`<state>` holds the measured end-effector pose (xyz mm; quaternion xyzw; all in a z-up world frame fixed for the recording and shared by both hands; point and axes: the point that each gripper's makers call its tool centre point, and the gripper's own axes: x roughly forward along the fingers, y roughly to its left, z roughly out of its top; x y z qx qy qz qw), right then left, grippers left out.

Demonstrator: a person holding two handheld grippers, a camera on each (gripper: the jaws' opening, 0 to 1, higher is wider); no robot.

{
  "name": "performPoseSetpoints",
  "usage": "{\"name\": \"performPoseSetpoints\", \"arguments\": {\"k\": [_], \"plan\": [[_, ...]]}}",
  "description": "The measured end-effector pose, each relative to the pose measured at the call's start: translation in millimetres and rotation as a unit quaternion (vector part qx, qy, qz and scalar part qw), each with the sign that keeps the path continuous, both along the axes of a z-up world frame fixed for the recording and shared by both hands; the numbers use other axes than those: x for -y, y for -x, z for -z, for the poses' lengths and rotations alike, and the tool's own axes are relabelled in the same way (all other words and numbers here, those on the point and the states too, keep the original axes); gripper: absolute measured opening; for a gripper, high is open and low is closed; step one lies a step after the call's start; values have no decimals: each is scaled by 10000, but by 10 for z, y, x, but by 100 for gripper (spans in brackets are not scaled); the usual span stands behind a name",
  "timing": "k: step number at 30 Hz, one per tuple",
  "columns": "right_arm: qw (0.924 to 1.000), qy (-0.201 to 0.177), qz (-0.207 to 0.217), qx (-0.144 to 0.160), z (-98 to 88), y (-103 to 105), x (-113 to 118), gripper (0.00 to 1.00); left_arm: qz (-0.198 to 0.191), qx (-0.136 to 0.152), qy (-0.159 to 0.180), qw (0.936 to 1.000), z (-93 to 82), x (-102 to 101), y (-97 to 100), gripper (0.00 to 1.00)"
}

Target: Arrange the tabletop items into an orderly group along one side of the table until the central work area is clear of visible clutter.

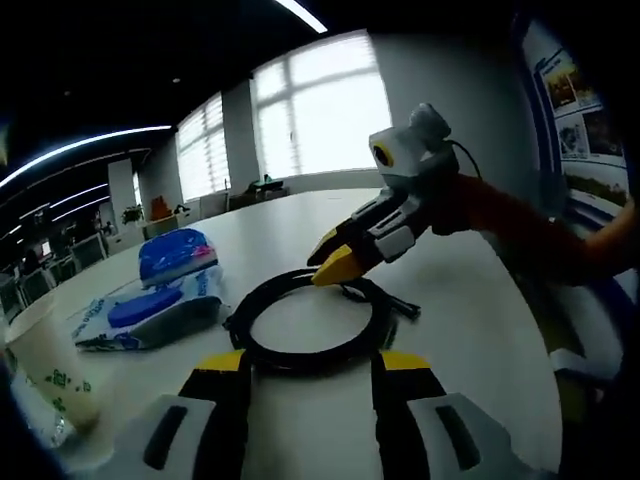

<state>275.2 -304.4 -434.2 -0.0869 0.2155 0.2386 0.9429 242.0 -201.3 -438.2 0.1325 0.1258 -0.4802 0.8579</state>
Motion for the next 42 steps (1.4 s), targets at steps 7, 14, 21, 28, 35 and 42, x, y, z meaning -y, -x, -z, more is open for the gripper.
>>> {"name": "performPoseSetpoints", "arguments": {"k": [7,14,21,28,35,42], "plan": [[10000,-11,-25,-75,37,-40,-1,22,33,-78,12,10000,6,8,-51,46],[9997,-194,38,-146,57,-65,-1,23,5,-62,18,10000,15,12,-80,46],[9988,-315,77,-363,87,-69,-16,22,55,0,-33,10000,22,33,-81,44],[9997,-114,146,-162,63,-108,4,17,46,-21,-24,10000,23,26,-85,43],[9995,-193,184,-160,54,-92,26,13,66,-63,-32,10000,24,29,-68,42],[9998,-128,111,-128,49,-63,31,14,44,-233,289,9993,-60,26,-61,42]]}}
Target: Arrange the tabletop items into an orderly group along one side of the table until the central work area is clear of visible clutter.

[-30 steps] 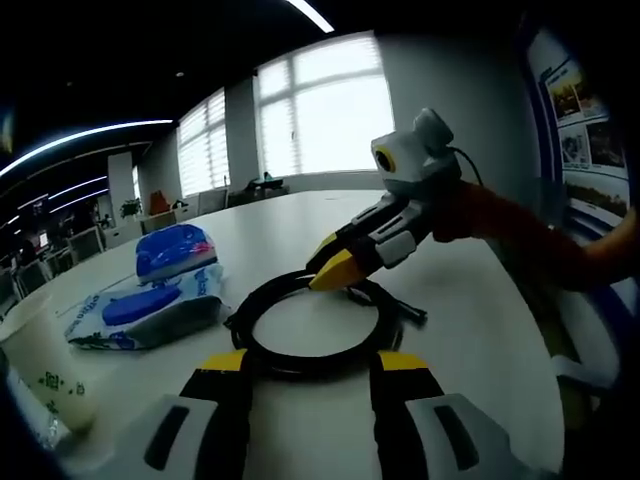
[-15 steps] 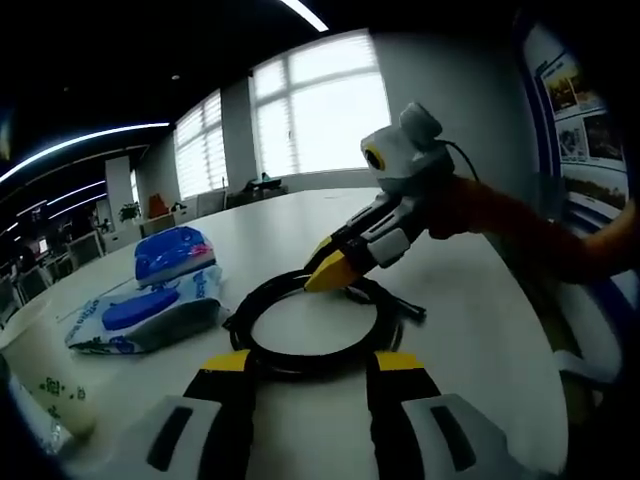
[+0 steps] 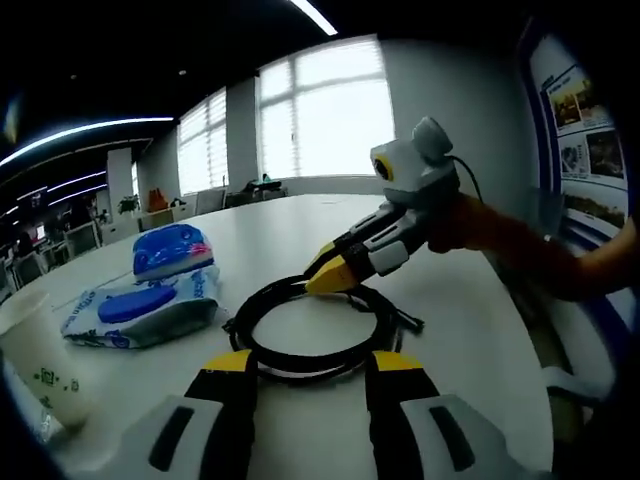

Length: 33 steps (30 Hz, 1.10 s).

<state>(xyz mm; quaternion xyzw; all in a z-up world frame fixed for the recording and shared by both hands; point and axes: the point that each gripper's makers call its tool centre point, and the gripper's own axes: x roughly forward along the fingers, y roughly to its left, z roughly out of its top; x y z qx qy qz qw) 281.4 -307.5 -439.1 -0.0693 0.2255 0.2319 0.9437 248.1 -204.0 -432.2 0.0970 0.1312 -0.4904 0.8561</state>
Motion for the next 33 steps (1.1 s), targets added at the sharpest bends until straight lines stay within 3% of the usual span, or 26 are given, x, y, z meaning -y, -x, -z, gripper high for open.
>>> {"name": "performPoseSetpoints", "arguments": {"k": [10,11,12,13,14,17,21,24,30,33], "plan": [[9997,160,-37,159,-47,45,-48,12,-52,24,-4,10000,-1,-34,40,42],[9995,252,-60,173,-43,51,-49,1,-62,34,56,10000,-24,-38,47,41],[9978,-29,-598,296,-104,101,-254,2,-70,190,207,9996,-92,-20,28,40],[9970,-196,-679,322,-135,110,-308,0,-86,174,186,9996,-86,-26,29,39],[9961,-643,-602,63,-154,153,-406,0,-109,145,143,9997,-85,-27,32,39],[9966,368,-659,326,-130,112,-376,0,-48,165,-49,9998,-23,-24,43,38],[9969,177,-724,265,-154,144,-435,0,-57,58,91,9999,2,-67,63,35],[9974,258,-619,275,-155,124,-362,2,-66,17,60,10000,35,-87,55,35],[9981,446,-358,233,-133,97,-184,24,43,120,-146,9998,87,-87,63,37],[9982,505,-253,180,-84,82,-102,25,22,165,-151,9997,79,-73,53,37]]}}
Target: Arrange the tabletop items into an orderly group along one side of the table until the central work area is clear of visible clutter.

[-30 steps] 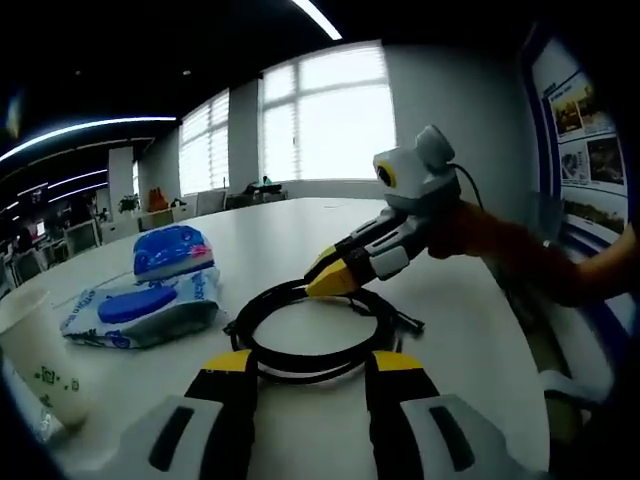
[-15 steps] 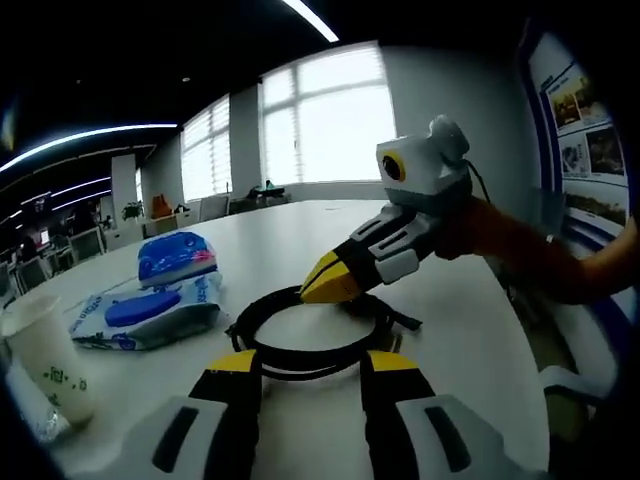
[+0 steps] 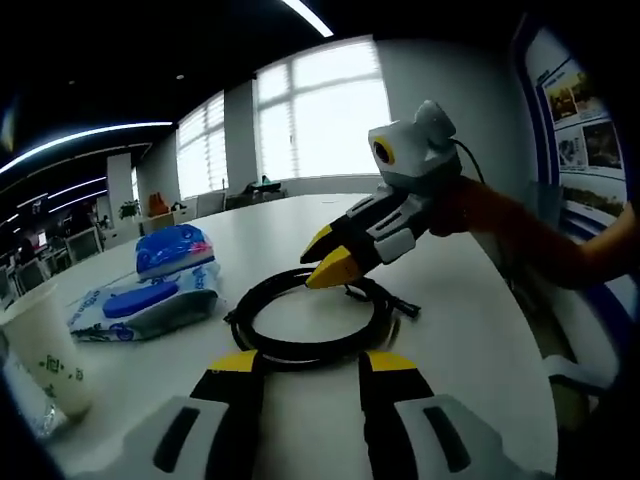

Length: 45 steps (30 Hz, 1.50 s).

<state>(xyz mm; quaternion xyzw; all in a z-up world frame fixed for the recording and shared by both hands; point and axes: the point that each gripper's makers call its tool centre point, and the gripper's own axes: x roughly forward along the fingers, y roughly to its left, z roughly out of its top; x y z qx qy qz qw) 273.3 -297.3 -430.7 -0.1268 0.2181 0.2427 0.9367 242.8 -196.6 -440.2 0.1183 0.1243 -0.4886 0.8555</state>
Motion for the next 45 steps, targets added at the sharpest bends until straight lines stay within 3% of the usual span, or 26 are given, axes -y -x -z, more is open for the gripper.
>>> {"name": "performPoseSetpoints", "arguments": {"k": [16,23,25,31,35,45], "plan": [[9989,-326,151,-310,156,-55,20,25,-63,-29,34,10000,-2,32,-24,38],[9995,-119,194,-206,161,-65,30,16,-80,3,9,10000,-3,45,-11,39],[9998,-143,52,-100,122,-56,-16,13,127,-22,-11,9999,-3,91,58,39],[9998,-84,109,-158,135,-57,18,12,26,-2,30,10000,-16,72,46,39],[9992,-255,155,-259,135,-23,12,11,47,-25,23,10000,-19,54,73,39],[9995,-244,111,-174,81,38,-77,10,21,-24,89,10000,-39,-32,142,39]]}}
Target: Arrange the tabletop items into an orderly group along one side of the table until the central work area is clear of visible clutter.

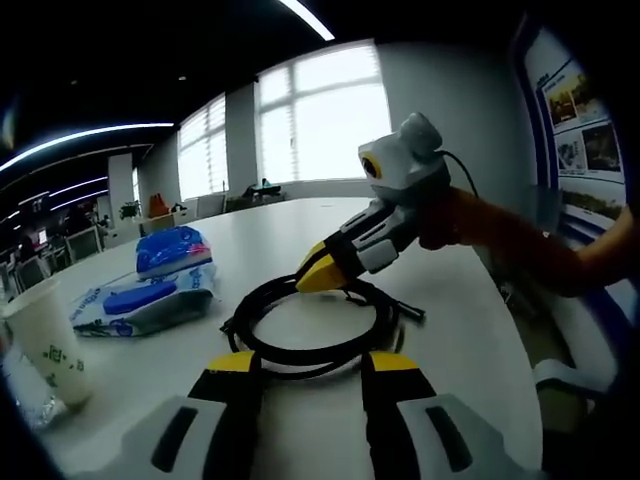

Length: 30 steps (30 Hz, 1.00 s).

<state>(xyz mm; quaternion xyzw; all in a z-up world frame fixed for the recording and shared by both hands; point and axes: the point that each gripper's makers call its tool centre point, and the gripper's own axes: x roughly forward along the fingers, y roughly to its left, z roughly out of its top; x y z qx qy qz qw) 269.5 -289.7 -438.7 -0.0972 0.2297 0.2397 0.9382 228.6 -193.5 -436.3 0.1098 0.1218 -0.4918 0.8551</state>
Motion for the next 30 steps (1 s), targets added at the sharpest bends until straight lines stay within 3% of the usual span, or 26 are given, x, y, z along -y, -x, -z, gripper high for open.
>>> {"name": "performPoseSetpoints", "arguments": {"k": [11,18,30], "plan": [[9999,54,-81,111,-91,76,-108,10,-33,65,145,9999,-103,-103,83,39],[9999,36,-112,65,-31,126,-178,10,-76,0,131,9999,-24,-161,140,39],[9998,-65,-212,-3,-44,177,-306,10,-158,21,213,9996,-62,-313,231,39]]}}
